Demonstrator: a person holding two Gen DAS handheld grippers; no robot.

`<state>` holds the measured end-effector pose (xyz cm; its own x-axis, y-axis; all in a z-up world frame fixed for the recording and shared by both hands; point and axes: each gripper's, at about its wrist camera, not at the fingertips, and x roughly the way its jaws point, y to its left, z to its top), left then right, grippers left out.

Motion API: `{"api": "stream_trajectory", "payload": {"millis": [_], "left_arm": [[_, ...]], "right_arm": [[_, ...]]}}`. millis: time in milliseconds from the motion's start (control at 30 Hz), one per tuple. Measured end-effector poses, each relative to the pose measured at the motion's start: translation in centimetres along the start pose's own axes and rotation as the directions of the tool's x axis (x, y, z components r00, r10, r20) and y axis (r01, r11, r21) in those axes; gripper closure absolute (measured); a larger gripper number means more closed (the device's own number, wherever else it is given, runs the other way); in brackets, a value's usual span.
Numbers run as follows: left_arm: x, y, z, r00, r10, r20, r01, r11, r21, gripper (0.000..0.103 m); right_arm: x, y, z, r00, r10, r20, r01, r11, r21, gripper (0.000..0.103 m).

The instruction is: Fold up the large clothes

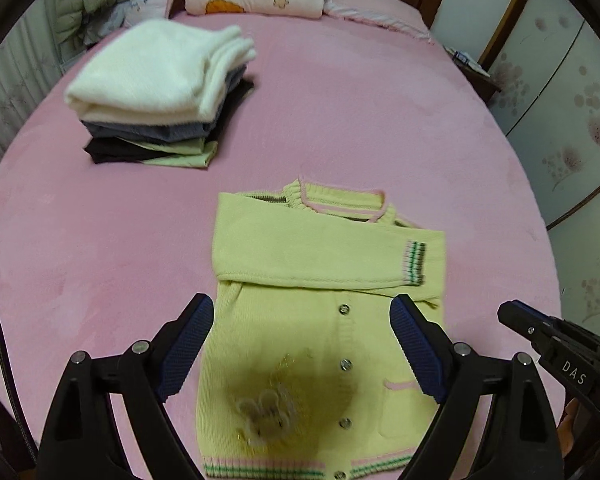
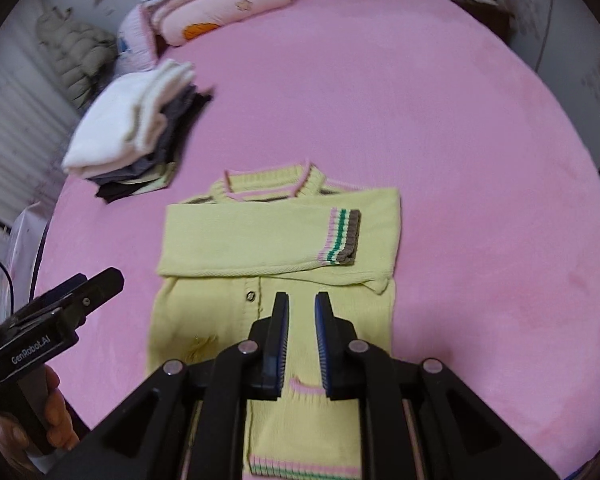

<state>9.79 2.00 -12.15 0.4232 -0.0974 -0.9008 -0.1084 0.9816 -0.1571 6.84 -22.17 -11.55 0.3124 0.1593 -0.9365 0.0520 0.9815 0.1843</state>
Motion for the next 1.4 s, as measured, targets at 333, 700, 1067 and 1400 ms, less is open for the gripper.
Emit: {"api": "stream_trajectory", "payload": {"millis": [333, 700, 1067, 1400], "left_arm": [[-7.9, -0.7, -3.9, 0.991, 0.026, 0.128, -0.02, 0.999, -0.048, 0.014], [-8.2, 0.7, -8.8, 0.994, 0.044, 0.101, -0.042, 0.999, -0.02, 0.014], [-1.0, 7.5, -15.8, 0.994, 0.005, -0.113, -0.009, 1.0, -0.03, 0.014], [4.4, 11.2, -18.8, 0.977, -0.047, -0.209, 0.04, 0.998, -0.039, 0.014]], "right_arm": [[-5.7, 0.2, -1.8, 1.0, 0.003, 0.023, 0.0, 0.992, -0.122, 0.09], [-6.5, -1.7, -7.0, 0.996, 0.067, 0.063, -0.058, 0.99, -0.131, 0.09], [-2.5, -3.1, -13.5, 0.995, 0.053, -0.09, -0.05, 0.998, 0.036, 0.071], [2.6, -5.1, -18.7, 0.982, 0.053, -0.18, -0.014, 0.977, 0.212, 0.069]]}}
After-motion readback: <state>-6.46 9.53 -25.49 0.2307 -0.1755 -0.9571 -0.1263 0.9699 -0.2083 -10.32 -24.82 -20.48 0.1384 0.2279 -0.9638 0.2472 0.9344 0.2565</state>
